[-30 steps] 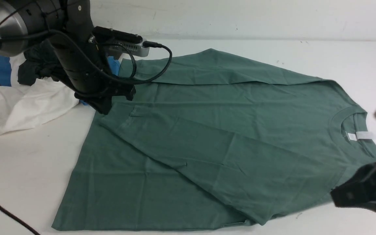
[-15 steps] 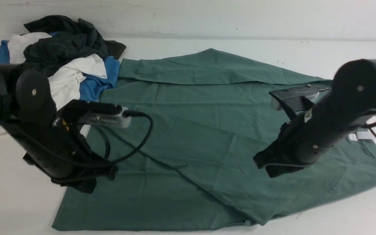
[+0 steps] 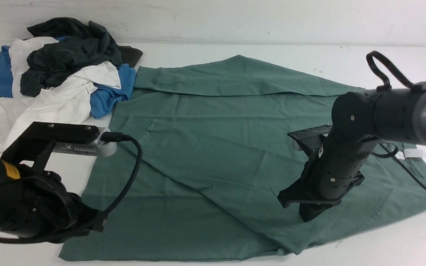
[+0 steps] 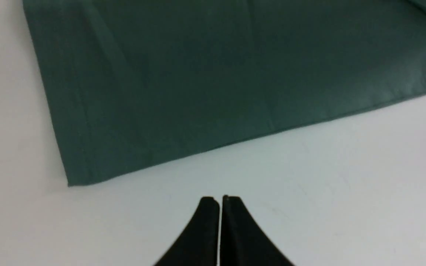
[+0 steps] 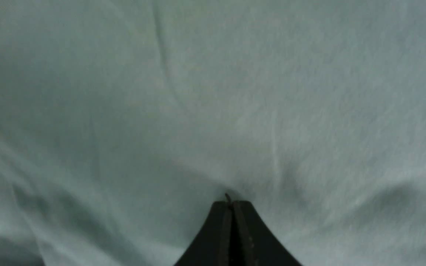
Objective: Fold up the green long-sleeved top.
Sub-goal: Use the left arm to clamp the cuff farthest from it
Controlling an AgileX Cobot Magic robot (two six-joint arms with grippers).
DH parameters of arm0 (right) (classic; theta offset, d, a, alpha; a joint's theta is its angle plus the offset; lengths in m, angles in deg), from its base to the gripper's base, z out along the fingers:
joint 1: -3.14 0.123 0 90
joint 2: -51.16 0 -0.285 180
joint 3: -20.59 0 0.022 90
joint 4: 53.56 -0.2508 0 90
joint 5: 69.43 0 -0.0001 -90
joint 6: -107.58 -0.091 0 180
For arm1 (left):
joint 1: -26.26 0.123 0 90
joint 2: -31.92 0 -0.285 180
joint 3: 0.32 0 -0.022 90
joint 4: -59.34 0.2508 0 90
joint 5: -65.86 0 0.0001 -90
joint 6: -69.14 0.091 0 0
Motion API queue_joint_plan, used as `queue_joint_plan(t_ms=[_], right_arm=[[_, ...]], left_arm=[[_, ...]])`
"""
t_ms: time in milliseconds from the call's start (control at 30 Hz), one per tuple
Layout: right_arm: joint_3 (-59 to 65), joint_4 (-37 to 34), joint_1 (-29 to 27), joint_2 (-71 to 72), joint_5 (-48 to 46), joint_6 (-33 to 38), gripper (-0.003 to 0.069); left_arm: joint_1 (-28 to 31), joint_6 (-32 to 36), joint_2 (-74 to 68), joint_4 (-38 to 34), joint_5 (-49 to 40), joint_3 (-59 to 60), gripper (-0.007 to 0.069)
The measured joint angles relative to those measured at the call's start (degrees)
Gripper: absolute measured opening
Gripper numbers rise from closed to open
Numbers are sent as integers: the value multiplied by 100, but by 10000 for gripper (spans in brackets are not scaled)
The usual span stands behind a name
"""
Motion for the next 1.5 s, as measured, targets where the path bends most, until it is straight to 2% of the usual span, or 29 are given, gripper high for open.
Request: queue_joint_plan(t_ms=[233, 533, 867, 1000, 1133, 1233, 1400, 1500], right_arm=[[358, 242, 31, 50, -128, 0, -11], [1551, 209, 31, 698, 768, -180, -11], [2483, 204, 31, 1322, 784, -376, -11], [3011, 204, 31, 1807, 429, -606, -11], [3685, 193, 31, 2433, -339, -799, -11], [3918, 242, 31, 2918, -451, -850, -11], [3872, 310, 31, 3568, -338, -1020, -11], [3685, 200, 31, 4066, -552, -1046, -11]], left_arm=[[0, 18, 714, -21, -250, 202, -4], [0, 18, 1354, -89, -232, 204, -4], [0, 18, 1361, -89, -232, 204, -4], [0, -174, 1315, -89, -232, 204, -4], [0, -684, 832, -89, -68, 86, -4], [0, -845, 356, -89, 105, -122, -4], [0, -880, -517, -91, 196, -685, -4], [0, -762, -1405, -86, 302, -1473, -4]])
